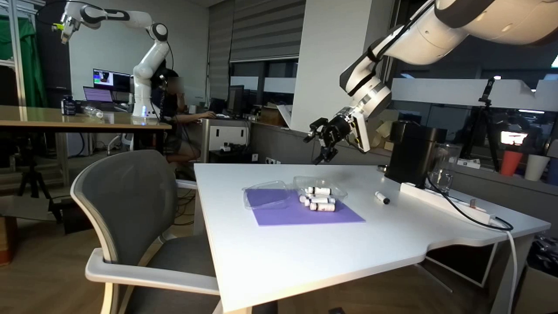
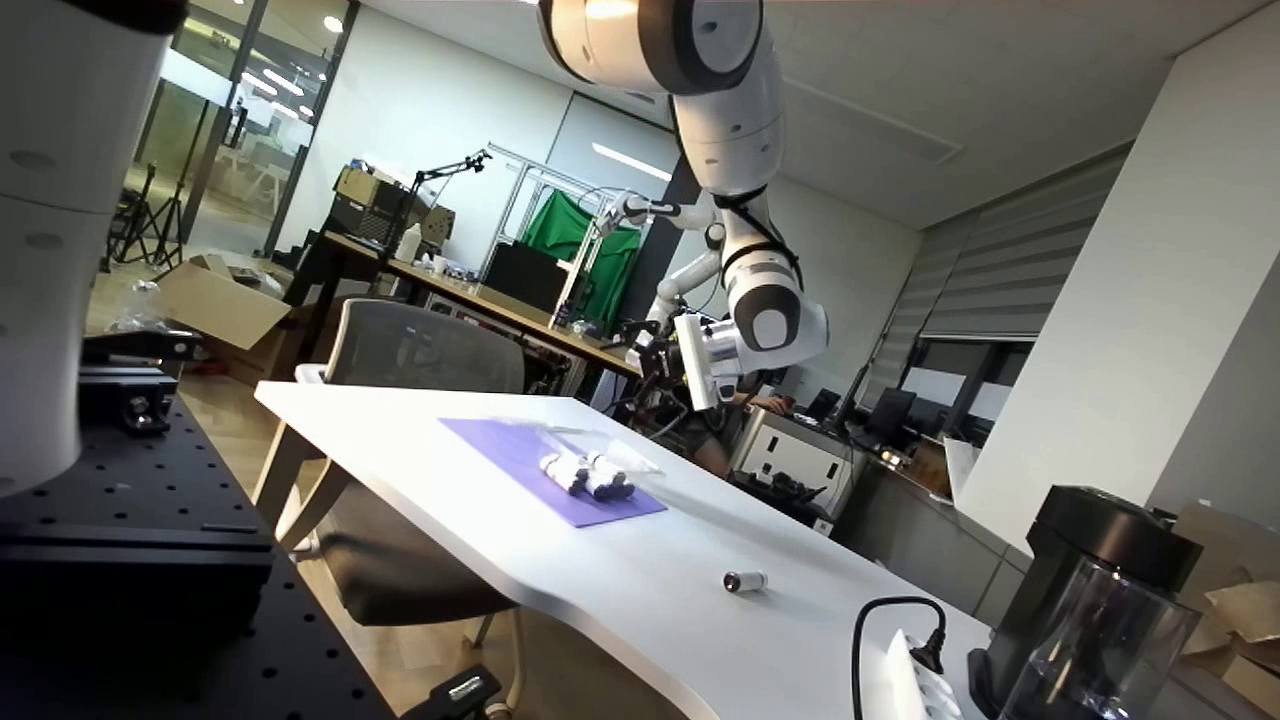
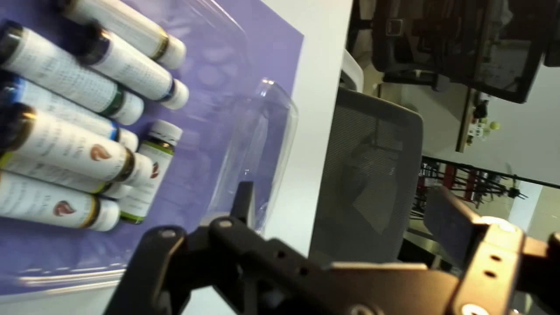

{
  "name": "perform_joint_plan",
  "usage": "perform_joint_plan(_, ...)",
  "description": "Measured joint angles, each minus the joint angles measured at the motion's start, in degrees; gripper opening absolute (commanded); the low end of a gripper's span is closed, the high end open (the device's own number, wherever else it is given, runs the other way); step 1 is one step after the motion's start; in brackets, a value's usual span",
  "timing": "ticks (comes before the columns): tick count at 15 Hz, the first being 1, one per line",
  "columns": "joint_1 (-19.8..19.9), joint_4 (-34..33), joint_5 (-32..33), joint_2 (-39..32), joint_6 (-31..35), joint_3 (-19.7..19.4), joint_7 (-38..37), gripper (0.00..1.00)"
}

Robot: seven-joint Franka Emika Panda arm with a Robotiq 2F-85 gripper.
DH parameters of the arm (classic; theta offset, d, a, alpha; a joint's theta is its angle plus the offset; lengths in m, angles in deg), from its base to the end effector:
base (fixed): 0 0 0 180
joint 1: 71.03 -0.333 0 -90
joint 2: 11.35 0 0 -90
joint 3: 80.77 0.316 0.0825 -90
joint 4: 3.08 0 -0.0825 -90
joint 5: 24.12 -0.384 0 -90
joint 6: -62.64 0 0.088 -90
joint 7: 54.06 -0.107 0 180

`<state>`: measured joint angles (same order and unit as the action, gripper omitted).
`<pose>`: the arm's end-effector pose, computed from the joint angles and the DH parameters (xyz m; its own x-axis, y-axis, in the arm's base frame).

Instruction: Remove one object from the clear container and put back one object into the container then press down on the extension cable

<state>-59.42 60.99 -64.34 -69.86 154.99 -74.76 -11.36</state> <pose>0.7203 -0.0258 0.1826 0.9306 0.3638 0.0396 0.2500 -0.5530 -0.7948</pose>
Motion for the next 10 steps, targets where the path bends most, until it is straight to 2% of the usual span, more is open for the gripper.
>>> perform_joint_plan(5, -0.38, -1.49, 15.46, -0.39, 0.36, -1.24, 0.82, 1.00)
perform_joint_plan(10, -1.76, -2.28, 17.91, -0.77, 1.49, -1.87, -0.26, 1.00)
